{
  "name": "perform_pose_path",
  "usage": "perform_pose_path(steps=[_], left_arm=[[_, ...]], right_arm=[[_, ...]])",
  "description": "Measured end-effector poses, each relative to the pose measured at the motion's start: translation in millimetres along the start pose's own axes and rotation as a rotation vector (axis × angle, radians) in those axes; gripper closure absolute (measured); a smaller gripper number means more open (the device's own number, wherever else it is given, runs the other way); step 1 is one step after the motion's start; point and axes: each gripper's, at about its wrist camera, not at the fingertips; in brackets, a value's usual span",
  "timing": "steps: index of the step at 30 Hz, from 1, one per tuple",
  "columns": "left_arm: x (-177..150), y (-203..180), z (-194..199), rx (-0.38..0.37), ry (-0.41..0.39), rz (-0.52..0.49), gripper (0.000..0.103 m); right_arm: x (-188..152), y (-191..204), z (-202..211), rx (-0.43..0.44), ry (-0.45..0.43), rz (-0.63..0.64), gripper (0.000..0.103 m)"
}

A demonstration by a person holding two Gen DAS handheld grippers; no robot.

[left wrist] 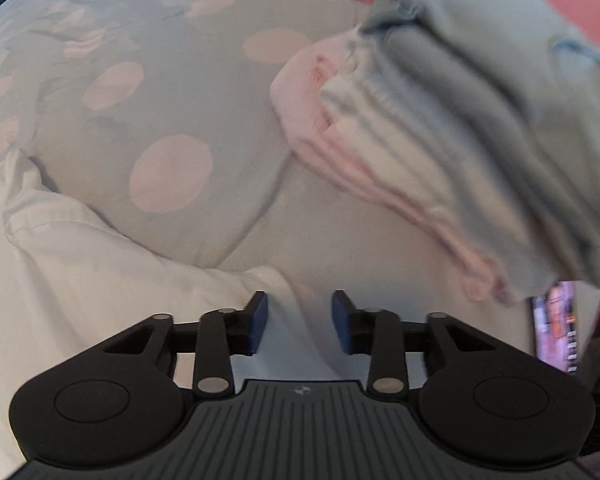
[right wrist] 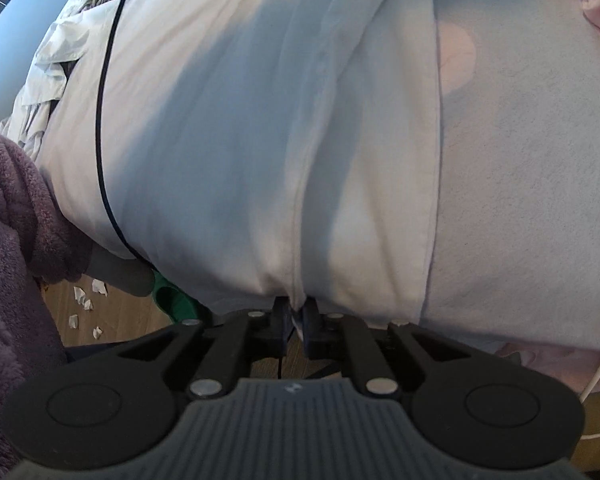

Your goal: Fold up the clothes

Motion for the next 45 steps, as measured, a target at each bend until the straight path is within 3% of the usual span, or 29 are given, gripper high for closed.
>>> perform_pose_path(steps=[2, 5, 7, 9, 15, 22, 29, 33, 34, 37, 38, 40, 44, 45], left_arm=[[-0.2, -2.7, -7.5, 0.037, 0.013, -0.026, 0.092], [-2.8, 4.3, -7.5, 0.012, -0.003, 0.006, 0.099], [-4.1, 11.4, -3.6, -0.017, -0.016, 0.042, 0.100], [-7.0, 19.7, 2.3, -0.043, -0.029, 0.075, 0.100], [-6.8, 41.1, 26.3, -0.112, -0.073, 0.168, 0.101], [1.0, 43.2, 29.0, -0.121, -0.102, 0.202, 0.101], [-4.7, 37.2, 17.2, -0.123, -0.136, 0.216, 0.100], [-10.2, 39.4, 13.7, -0.165, -0.158, 0.240, 0.100], [-11.6, 39.7, 16.2, -0.174, -0.174, 0.237, 0.097], [-20.5, 40.2, 29.9, -0.193, -0.215, 0.227, 0.068], [-24.2, 40.5, 34.9, -0.198, -0.228, 0.225, 0.064], [-37.0, 40.6, 47.5, -0.207, -0.251, 0.199, 0.064], [-74.4, 42.3, 70.4, -0.194, -0.273, 0.132, 0.063], [-84.9, 42.5, 74.6, -0.188, -0.271, 0.119, 0.063]], right_arm=[[0.0, 3.6, -5.7, 0.008, -0.005, 0.002, 0.091], [1.2, 10.3, -14.0, 0.021, -0.013, 0.006, 0.088], [2.5, 13.7, -18.1, 0.032, -0.019, 0.007, 0.086], [2.5, 8.9, -11.7, 0.043, -0.016, -0.006, 0.100], [-2.1, 13.6, 12.2, 0.098, 0.021, -0.033, 0.101], [2.6, -3.9, 62.7, 0.026, 0.057, -0.093, 0.101], [3.1, -30.3, 33.8, -0.006, 0.102, -0.161, 0.101], [3.3, -33.3, 28.4, -0.029, 0.111, -0.158, 0.100], [2.7, -33.4, 27.7, -0.039, 0.115, -0.158, 0.100], [-0.2, -32.9, 25.7, -0.077, 0.132, -0.158, 0.096], [-1.2, -32.8, 25.0, -0.090, 0.138, -0.158, 0.095], [-3.3, -31.4, 24.3, -0.115, 0.147, -0.156, 0.094], [-5.9, -16.9, 30.6, -0.189, 0.132, -0.099, 0.074], [-5.4, -12.0, 33.8, -0.209, 0.122, -0.074, 0.073]])
Point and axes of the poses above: each gripper's, at about its wrist camera, not at the fingertips, and z roughly against the way its jaws point, y to its left, x to its top, and after that the axes turned 7 degrees about x, right-handed
